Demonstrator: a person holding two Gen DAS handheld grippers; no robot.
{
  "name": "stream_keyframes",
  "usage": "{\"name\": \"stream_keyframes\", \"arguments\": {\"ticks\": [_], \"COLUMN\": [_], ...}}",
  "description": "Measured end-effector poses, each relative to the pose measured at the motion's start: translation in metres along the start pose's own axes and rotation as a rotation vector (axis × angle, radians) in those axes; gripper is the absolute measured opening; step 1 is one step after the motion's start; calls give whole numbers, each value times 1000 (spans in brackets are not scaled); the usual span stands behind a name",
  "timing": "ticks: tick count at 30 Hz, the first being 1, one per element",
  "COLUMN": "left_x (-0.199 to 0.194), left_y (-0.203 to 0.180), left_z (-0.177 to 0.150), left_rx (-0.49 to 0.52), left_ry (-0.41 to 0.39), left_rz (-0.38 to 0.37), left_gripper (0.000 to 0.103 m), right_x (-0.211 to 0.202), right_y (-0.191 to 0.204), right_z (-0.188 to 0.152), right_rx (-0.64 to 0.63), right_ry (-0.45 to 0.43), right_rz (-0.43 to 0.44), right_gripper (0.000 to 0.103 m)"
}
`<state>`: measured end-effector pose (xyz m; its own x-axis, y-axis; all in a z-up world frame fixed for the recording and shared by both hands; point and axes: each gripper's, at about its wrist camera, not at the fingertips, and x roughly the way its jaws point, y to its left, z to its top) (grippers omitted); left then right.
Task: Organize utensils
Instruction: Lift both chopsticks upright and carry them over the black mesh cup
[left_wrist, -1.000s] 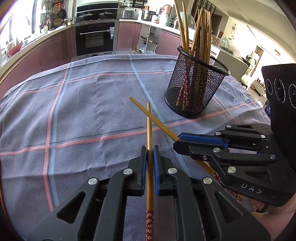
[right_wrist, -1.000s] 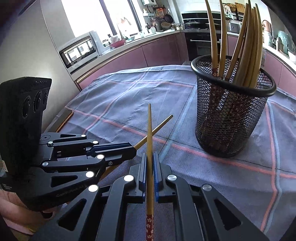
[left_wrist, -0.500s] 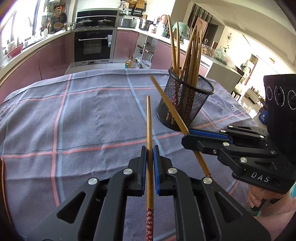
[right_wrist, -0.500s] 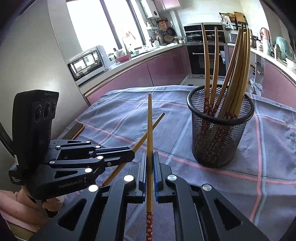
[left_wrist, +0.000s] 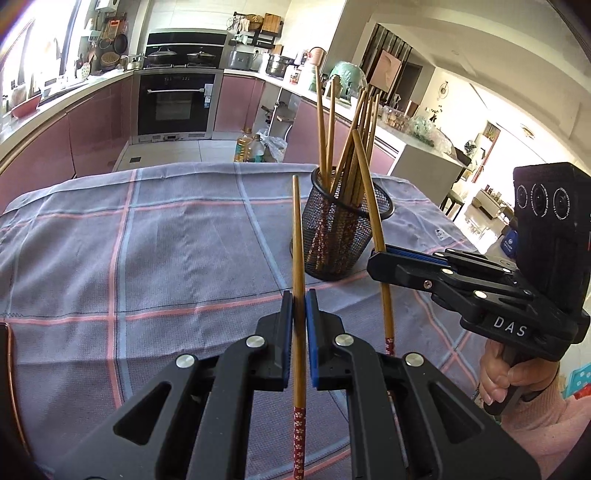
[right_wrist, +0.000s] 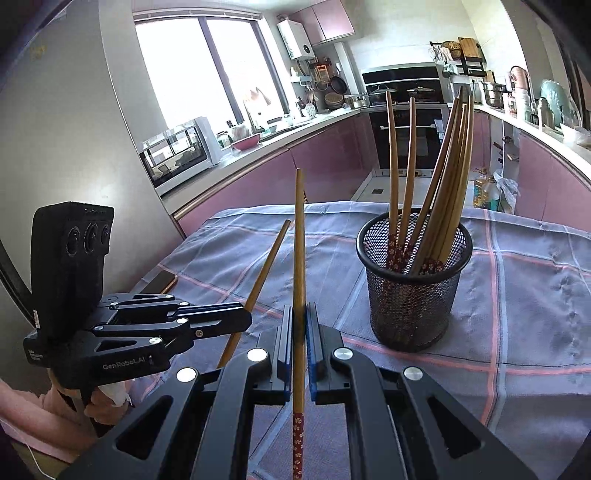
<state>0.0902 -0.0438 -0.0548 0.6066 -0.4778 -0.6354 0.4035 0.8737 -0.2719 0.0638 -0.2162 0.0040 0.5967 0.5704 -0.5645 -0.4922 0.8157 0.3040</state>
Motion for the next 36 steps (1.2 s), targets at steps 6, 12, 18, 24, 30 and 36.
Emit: {"name": "stream_keyframes", "arguments": {"ticks": [6, 12, 18, 24, 30, 36], "left_x": [-6, -11, -15, -18, -21, -23], "left_y": [-3, -6, -10, -13, -16, -18], "left_z": [3, 5, 7, 9, 11, 12], "left_rx": [5, 8, 16, 25, 34, 39], "left_ry": [-14, -25, -35, -45, -56, -60], "left_rz": [-16, -35, -36, -32, -34, -36], "left_gripper": [8, 8, 8, 8, 8, 8], "right_x": [-8, -14, -19, -23, -28, -32], "right_y": [-3, -4, -2, -2, -3, -3], "right_z": [2, 3, 5, 6, 8, 10], "right_rx": [7, 12, 8, 9, 4, 3], "right_ry": [-19, -36, -53, -71, -86, -94], "right_rz": [3, 5, 2, -3, -3, -5], "right_gripper": [6, 6, 6, 6, 6, 6]}}
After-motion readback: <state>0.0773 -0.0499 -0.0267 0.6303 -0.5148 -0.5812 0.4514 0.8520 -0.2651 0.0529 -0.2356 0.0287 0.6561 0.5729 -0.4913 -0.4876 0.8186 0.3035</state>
